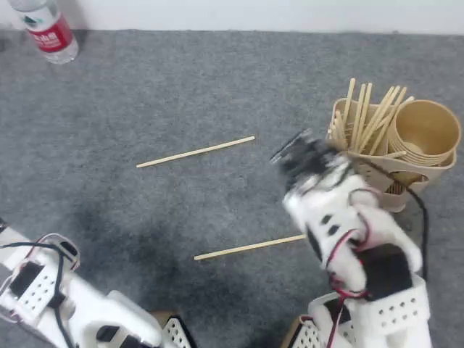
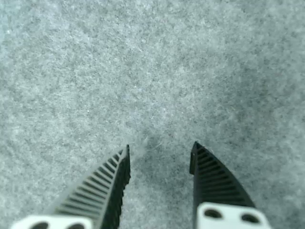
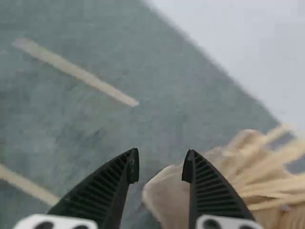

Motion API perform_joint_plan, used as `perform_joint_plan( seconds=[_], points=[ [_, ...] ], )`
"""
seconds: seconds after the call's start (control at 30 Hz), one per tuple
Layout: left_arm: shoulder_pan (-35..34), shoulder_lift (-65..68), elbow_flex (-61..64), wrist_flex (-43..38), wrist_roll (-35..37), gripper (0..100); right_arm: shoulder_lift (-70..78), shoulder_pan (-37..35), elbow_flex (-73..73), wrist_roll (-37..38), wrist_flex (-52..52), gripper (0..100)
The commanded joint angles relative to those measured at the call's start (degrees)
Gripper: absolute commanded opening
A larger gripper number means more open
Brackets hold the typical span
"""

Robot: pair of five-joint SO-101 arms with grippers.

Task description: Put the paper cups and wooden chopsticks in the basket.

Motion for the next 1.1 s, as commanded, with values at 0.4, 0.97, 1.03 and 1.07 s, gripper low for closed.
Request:
perform_joint_plan(
  seconds=[0.4,0.97,1.03,1.07],
  points=[
    [0.53,-0.79,-1.19,-1.14,0.35,20,31.34,-6.20,13.01,26.02,-2.86,15.8],
    [1.85,-0.79,-1.10,-1.23,0.26,20,54.73,-6.02,13.19,32.97,-18.42,15.8],
    [1.85,-0.79,-1.10,-1.23,0.26,20,55.16,-6.02,12.84,32.97,-18.15,15.6],
    [1.85,-0.79,-1.10,-1.23,0.26,20,55.16,-6.11,12.84,32.97,-18.15,13.9]
  ],
)
